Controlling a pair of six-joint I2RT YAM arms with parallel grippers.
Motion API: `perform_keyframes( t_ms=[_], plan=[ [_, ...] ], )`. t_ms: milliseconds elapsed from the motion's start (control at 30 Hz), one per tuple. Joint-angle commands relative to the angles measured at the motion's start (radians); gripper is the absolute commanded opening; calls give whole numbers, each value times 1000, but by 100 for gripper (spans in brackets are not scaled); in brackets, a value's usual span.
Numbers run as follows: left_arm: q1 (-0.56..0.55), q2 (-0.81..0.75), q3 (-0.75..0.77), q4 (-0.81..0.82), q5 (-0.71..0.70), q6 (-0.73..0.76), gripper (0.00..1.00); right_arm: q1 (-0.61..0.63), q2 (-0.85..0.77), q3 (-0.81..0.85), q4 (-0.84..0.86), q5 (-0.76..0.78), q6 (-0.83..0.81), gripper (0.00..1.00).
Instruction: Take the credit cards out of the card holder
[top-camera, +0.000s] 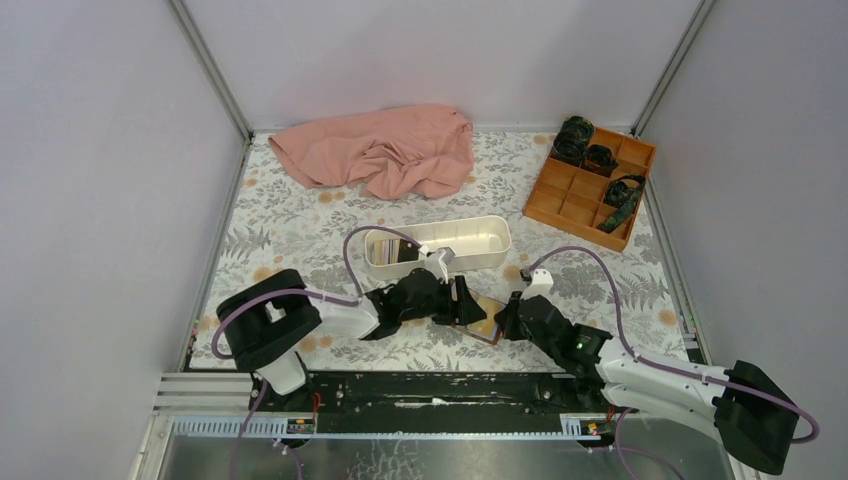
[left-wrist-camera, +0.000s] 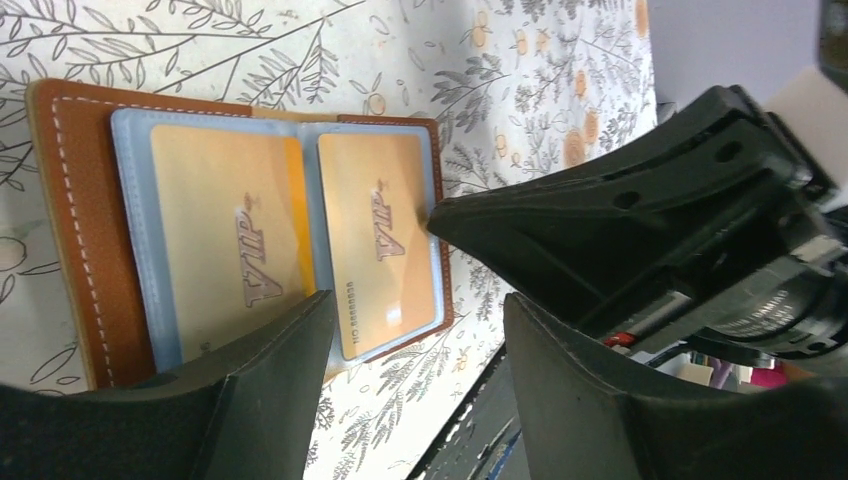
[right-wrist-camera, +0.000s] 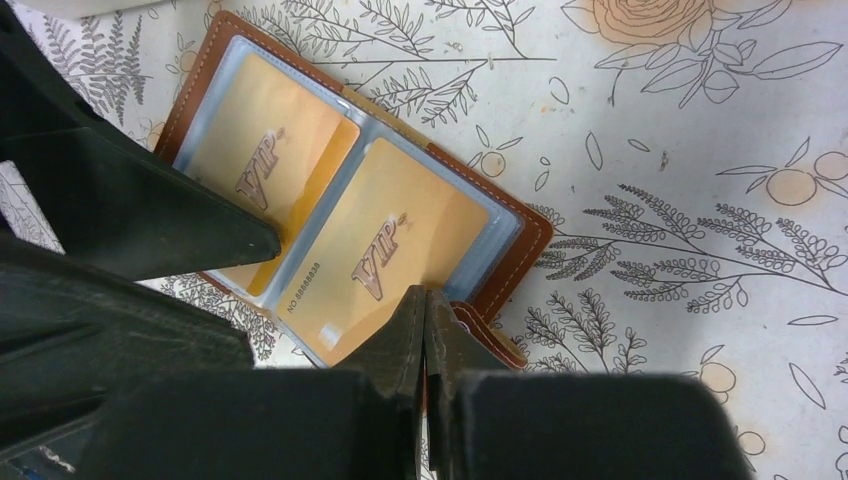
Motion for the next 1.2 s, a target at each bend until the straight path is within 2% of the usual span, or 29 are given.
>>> perform_keyframes(
  t_ms=[0,367,533,833,1033,1167],
  plan=[
    [7,33,29,-34,-10,20,70,3,-40,-9,10,42,10,0],
    [7,76,57,-90,-59,24,68,-10,-20,-25,34,-3,33,0],
    [6,86,46,3,12,4,67,-16,9,-36,67,-19,37,0],
    [6,144,18,275,206,-93,65,-29,69,-50,119,-36,35,0],
    [6,175,16,345,238,-124,61,-35,89,-51,131,-43,30,0],
    [16,175,-14,380,196,-145,56,-36,86,-50,134,-49,30,0]
  ],
)
